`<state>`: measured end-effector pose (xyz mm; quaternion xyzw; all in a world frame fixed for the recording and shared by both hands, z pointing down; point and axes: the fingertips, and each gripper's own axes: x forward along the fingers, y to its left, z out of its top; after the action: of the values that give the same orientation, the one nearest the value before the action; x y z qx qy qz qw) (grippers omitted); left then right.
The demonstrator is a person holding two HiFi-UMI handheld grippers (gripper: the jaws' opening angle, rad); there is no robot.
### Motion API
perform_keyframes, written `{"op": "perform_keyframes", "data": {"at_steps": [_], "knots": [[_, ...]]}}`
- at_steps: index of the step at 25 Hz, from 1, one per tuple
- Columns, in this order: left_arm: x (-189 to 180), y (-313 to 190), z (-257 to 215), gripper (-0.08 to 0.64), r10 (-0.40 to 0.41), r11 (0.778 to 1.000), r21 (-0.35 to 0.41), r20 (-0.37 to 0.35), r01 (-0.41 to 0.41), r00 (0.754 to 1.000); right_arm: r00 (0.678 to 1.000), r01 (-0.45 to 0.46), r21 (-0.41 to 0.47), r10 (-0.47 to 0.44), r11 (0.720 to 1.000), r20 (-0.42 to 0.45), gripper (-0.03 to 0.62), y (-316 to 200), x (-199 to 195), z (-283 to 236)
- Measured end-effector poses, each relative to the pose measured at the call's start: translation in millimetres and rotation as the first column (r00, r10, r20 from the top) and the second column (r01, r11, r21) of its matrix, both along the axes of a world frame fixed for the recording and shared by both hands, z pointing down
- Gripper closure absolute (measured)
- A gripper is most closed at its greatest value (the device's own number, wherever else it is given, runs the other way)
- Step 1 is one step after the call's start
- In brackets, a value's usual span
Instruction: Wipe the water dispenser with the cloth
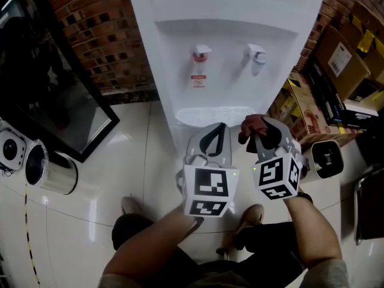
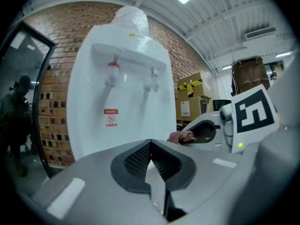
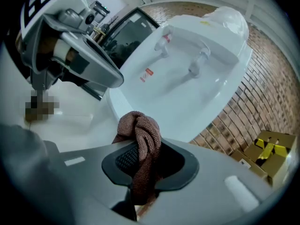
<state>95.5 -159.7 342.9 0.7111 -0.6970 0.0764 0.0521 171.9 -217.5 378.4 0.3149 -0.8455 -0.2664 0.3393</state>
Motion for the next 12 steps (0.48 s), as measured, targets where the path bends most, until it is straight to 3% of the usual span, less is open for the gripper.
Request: {"op": "perform_keyframes", "data": {"at_steps": [4,8,12], "knots": [[-49.9,31.4,-8.8,0.56,-0.082,0.997,0.006,0.03,0.082,0.996,0.99,0.138,0.029,-0.138,0.99,0.014,0.497,48.1,-55.4,-2.3],[-101.8,65.2,2.2,0.56,-0.166,0.985,-0.033,0.066,0.168,0.984,0.955,0.292,0.062,-0.288,0.954,-0.073,0.497,96.7,-116.4,22.5],[-140.3,92.5,20.5,0.56,-0.221,0.971,-0.082,0.051,0.225,0.974,0.916,0.386,0.097,-0.368,0.918,-0.159,0.497,129.2,-169.7,47.9]]}}
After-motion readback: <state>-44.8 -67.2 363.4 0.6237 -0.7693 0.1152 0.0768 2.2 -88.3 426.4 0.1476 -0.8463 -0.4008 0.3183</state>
